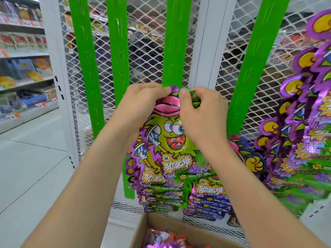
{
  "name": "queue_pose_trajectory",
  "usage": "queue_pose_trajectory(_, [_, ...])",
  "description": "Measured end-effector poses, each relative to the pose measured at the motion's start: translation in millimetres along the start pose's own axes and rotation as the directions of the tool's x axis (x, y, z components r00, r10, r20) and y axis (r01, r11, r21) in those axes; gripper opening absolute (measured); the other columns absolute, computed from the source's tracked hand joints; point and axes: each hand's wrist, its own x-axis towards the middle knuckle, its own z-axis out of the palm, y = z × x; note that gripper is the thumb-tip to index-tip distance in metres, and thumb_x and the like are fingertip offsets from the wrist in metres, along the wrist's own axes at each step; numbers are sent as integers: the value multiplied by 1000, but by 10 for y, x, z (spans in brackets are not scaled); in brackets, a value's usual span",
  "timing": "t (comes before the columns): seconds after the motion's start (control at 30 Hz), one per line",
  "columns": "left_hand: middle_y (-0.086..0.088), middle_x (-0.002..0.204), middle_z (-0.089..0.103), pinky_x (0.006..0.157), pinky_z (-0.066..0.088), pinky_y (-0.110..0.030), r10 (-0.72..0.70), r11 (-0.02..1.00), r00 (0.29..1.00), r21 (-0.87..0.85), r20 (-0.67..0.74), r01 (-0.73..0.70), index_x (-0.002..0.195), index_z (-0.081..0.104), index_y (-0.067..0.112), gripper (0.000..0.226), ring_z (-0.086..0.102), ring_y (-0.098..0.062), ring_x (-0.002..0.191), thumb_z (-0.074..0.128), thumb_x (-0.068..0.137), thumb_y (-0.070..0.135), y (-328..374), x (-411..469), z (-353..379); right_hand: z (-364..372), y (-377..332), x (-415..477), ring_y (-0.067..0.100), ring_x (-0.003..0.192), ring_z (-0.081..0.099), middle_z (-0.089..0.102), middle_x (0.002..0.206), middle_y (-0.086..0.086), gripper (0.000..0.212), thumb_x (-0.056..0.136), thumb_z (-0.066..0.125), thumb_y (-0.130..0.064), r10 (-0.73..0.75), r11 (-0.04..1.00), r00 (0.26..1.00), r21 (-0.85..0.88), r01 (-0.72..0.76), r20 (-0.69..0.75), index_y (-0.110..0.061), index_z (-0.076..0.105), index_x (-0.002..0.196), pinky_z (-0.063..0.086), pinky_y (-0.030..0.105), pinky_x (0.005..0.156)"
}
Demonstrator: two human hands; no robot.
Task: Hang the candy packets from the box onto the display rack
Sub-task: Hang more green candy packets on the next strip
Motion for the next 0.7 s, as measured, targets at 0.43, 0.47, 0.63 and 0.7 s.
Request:
queue_pose_trajectory(0.43, [10, 101, 80, 101, 46, -41, -133, 987, 987, 80, -92, 140, 86, 83, 31, 54, 70, -14, 101, 51, 95, 73, 45, 3, -102, -215, -56, 35, 22, 77, 46, 50, 69, -6, 32, 97, 64, -30, -246, 969, 960, -29, 244, -133, -16, 57, 69, 31, 36, 72])
queue_pose_trajectory(0.47, [9, 104, 81, 107, 46, -44, -143, 986, 986, 72, -86, 149, 81, 83, 36, 52, 71, -15, 104, 51, 94, 75, 53, -15, -111, -211, -64, 70, 22, 78, 47, 50, 69, -7, 31, 97, 64, -31, -245, 970, 959, -29, 243, -140, -18, 57, 69, 32, 37, 73])
queue_pose_trajectory(0.63, [17, 87, 81, 95, 53, -32, -96, 992, 995, 88, 5, 95, 85, 82, 29, 46, 75, 2, 87, 62, 93, 70, 67, -41, -104, -124, -122, 153, 28, 84, 51, 55, 73, -5, 33, 98, 60, -38, -170, 985, 979, -58, 164, -113, -19, 58, 71, 40, 44, 78])
queue_pose_trajectory(0.7, [21, 81, 79, 76, 51, -7, -10, 997, 1000, 72, 21, 9, 86, 83, 28, 31, 71, 14, 77, 66, 99, 51, 44, -32, -84, -97, -144, 150, 28, 85, 51, 57, 73, -5, 34, 99, 58, -40, -134, 990, 985, -59, 129, -109, -20, 58, 70, 42, 46, 80])
